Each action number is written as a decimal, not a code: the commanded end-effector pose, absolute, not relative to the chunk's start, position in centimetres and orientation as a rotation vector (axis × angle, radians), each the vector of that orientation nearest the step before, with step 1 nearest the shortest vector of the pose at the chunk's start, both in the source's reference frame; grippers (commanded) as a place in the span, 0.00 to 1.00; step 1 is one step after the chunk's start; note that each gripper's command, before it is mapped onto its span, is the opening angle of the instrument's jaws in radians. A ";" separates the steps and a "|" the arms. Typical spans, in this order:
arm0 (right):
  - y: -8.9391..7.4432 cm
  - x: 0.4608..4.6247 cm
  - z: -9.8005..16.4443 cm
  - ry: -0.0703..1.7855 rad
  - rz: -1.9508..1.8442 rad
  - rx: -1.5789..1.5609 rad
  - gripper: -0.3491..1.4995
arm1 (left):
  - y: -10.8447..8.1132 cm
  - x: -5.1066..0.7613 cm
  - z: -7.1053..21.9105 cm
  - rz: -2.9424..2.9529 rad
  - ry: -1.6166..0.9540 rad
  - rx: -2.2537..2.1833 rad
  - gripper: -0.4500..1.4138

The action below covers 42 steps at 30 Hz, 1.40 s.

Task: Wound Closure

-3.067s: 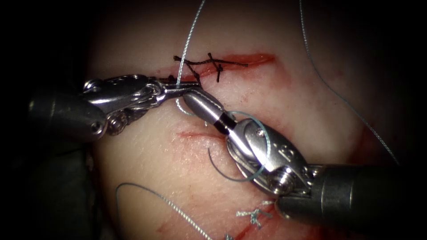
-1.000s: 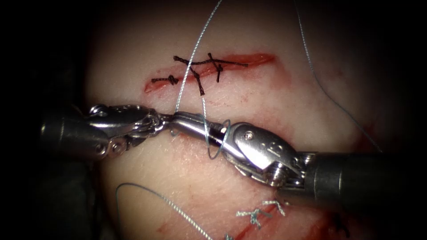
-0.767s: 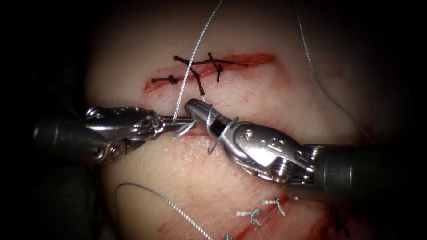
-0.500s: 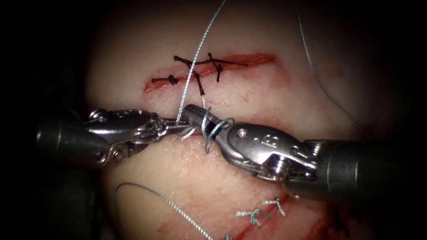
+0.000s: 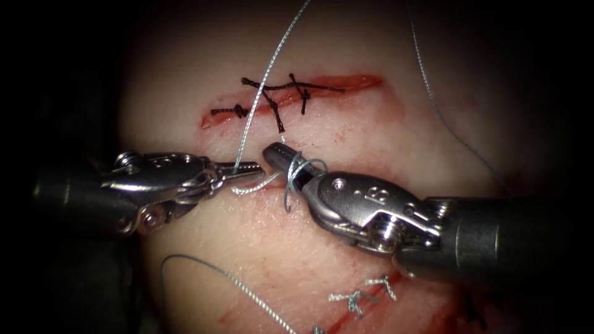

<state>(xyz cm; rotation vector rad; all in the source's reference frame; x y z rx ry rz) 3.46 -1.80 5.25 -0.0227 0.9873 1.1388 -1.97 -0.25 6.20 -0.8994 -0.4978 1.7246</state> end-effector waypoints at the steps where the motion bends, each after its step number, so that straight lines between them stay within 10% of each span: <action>1: -1.8 3.55 5.3 0.984 1.150 -0.034 0.00 | -0.3 -2.02 6.2 1.723 -0.503 -0.899 0.00; 33: -1.8 3.63 5.5 0.760 1.273 -0.028 0.00 | -0.2 -2.21 6.1 1.739 -0.566 -0.911 0.00; 42: -1.8 3.63 5.6 0.763 1.268 -0.024 0.18 | -0.2 -2.24 6.1 1.739 -0.569 -0.910 0.00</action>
